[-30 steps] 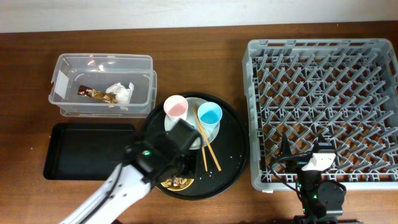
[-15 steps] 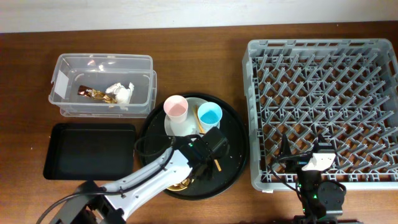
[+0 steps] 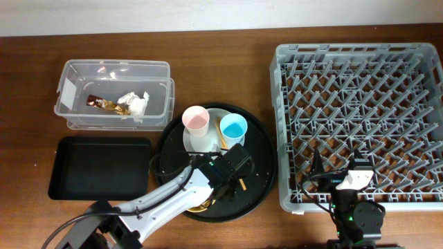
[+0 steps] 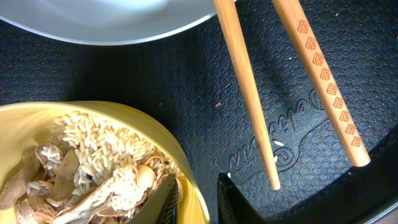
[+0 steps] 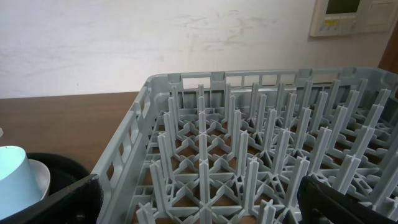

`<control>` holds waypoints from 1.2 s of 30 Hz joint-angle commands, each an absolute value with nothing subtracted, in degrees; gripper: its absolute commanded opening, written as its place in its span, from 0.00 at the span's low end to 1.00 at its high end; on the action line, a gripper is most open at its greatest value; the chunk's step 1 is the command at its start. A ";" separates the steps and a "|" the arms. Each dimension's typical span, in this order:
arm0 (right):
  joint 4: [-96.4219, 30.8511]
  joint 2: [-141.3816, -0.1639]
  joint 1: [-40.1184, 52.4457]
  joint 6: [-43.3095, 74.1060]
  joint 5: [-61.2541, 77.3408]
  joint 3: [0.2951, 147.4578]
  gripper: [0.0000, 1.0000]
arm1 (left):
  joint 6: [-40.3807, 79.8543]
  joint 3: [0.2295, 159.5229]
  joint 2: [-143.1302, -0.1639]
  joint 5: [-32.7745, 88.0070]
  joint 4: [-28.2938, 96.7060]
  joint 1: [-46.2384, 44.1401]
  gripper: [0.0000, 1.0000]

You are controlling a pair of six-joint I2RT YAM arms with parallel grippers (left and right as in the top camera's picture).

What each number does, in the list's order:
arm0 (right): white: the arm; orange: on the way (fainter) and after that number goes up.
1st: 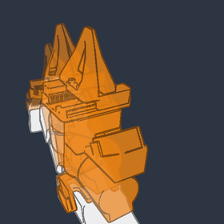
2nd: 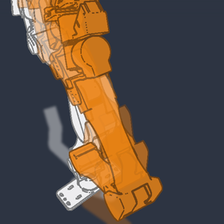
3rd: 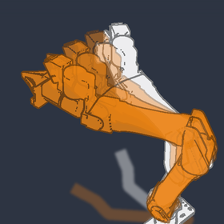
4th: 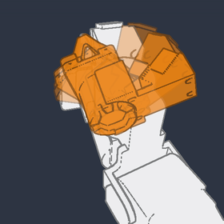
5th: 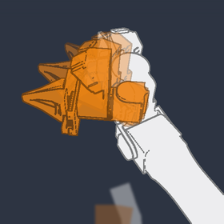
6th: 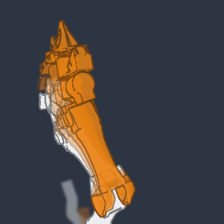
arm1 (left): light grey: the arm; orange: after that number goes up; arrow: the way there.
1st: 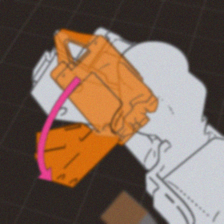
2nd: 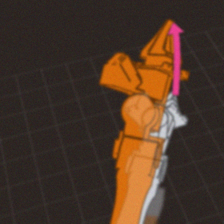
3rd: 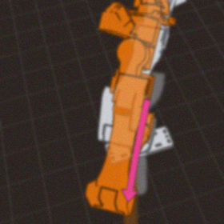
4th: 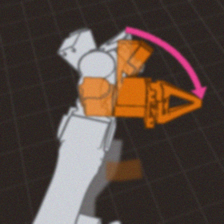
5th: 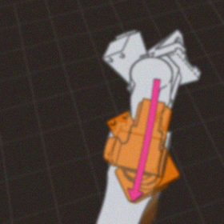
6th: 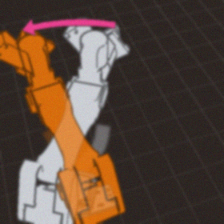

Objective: Sort waste into correct bins and load items into the dishwasher rack
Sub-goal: 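Grasp the rim of the yellow bowl with the left gripper, then tip the yellow bowl over the black tray to dump scraps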

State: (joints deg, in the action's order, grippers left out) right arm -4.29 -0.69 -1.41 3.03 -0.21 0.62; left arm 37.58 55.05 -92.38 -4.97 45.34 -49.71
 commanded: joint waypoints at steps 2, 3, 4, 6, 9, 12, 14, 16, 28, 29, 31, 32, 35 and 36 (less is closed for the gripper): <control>-4.58 -0.36 -1.13 3.49 -0.84 0.32 0.98 | 38.20 54.46 -93.01 -5.85 45.17 -49.89 0.20; -4.58 -0.36 -1.13 3.49 -0.84 0.32 0.98 | 38.17 54.46 -93.01 -5.87 45.04 -49.89 0.17; -4.58 -0.36 -1.13 3.49 -0.84 0.32 0.98 | 38.17 54.46 -93.01 -5.87 44.99 -49.89 0.13; -4.58 -0.36 -1.13 3.49 -0.84 0.32 0.98 | 38.17 54.46 -93.01 -5.93 44.91 -49.87 0.10; -4.58 -0.36 -1.13 3.49 -0.84 0.32 0.98 | 38.17 54.46 -93.01 -6.92 44.56 -49.87 0.05; -4.58 -0.36 -1.13 3.49 -0.84 0.32 0.98 | 38.17 54.46 -93.01 -6.90 44.56 -49.89 0.06; -4.58 -0.36 -1.13 3.49 -0.84 0.32 0.98 | 38.17 54.46 -93.01 -6.90 44.58 -49.89 0.07; -4.58 -0.36 -1.13 3.49 -0.84 0.32 0.98 | 38.13 54.48 -92.97 -6.94 44.88 -49.87 0.06; -4.58 -0.36 -1.13 3.49 -0.84 0.32 0.98 | 38.15 52.64 -92.40 -6.92 42.92 -49.93 0.04; -4.58 -0.36 -1.13 3.49 -0.84 0.32 0.98 | 38.15 52.64 -92.40 -6.94 42.92 -49.93 0.01; -4.58 -0.36 -1.13 3.49 -0.84 0.32 0.98 | 38.13 53.41 -92.20 -7.16 43.86 -49.56 0.01; -4.58 -0.36 -1.13 3.49 -0.84 0.32 0.98 | 38.13 55.09 -91.90 -7.14 46.24 -48.75 0.01; -4.58 -0.36 -1.13 3.49 -0.84 0.32 0.98 | 36.18 60.60 -88.90 -7.03 53.34 -45.41 0.01; -4.58 -0.36 -1.13 3.49 -0.84 0.32 0.98 | 34.28 62.19 -86.52 -6.94 54.52 -44.16 0.01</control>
State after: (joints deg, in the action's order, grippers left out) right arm -4.29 -0.69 -1.41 3.01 -0.21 0.62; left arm 37.54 58.08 -91.53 -6.90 52.80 -46.28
